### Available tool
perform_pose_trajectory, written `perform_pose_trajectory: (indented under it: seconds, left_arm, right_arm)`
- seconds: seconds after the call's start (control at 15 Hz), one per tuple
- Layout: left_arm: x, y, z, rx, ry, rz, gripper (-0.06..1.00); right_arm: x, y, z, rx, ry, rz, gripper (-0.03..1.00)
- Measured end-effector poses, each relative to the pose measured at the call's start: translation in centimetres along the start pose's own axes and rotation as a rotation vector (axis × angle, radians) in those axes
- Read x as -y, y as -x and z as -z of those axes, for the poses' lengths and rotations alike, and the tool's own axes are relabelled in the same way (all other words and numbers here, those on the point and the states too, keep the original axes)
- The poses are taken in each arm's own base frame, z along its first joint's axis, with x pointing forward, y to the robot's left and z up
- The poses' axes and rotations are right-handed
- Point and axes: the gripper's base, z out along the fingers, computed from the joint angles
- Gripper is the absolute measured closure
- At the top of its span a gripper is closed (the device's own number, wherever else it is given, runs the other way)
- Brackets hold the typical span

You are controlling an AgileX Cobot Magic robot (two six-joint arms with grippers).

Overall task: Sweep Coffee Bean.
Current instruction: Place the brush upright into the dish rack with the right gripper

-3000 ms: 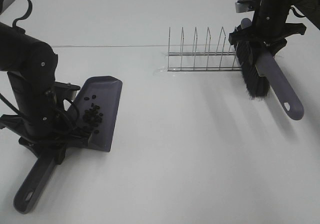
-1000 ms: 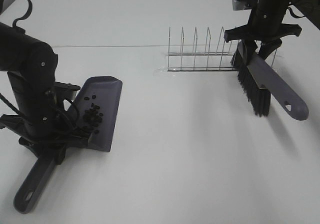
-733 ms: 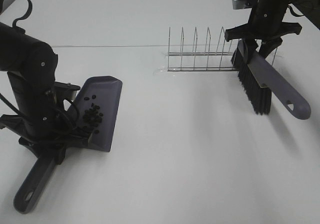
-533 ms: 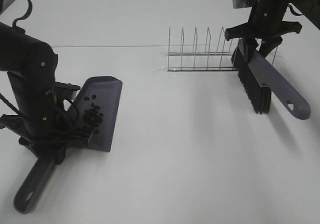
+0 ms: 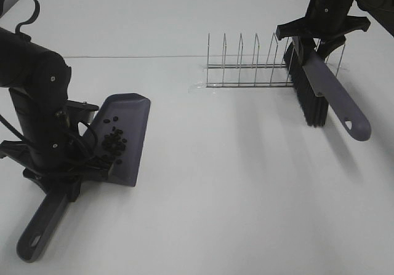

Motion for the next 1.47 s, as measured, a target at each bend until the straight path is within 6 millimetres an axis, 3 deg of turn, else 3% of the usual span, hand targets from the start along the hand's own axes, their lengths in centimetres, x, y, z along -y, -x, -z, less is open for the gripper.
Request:
perform_pose_trajectory:
  seconds: [0.33,1.2,1.4,1.47]
  left_arm:
    - [0.0,0.0,0.0,0.0,0.0,0.0,0.59]
    - [0.0,0.0,0.0,0.0,0.0,0.0,0.59]
    - [0.0,0.0,0.0,0.0,0.0,0.0,0.59]
    - [0.0,0.0,0.0,0.0,0.0,0.0,0.59]
  right_arm:
    - [-0.1,0.5,-0.9,0.051,0.001,-0.017,0.59]
    - [0.1,1.1,-0.9,0.122,-0.021,-0.074,0.59]
    - [0.0,1.1,-0.9,0.117,-0.018,-0.076,0.31]
    - [0.0,1.0,-0.9,0.105,-0.013,-0.079,0.26]
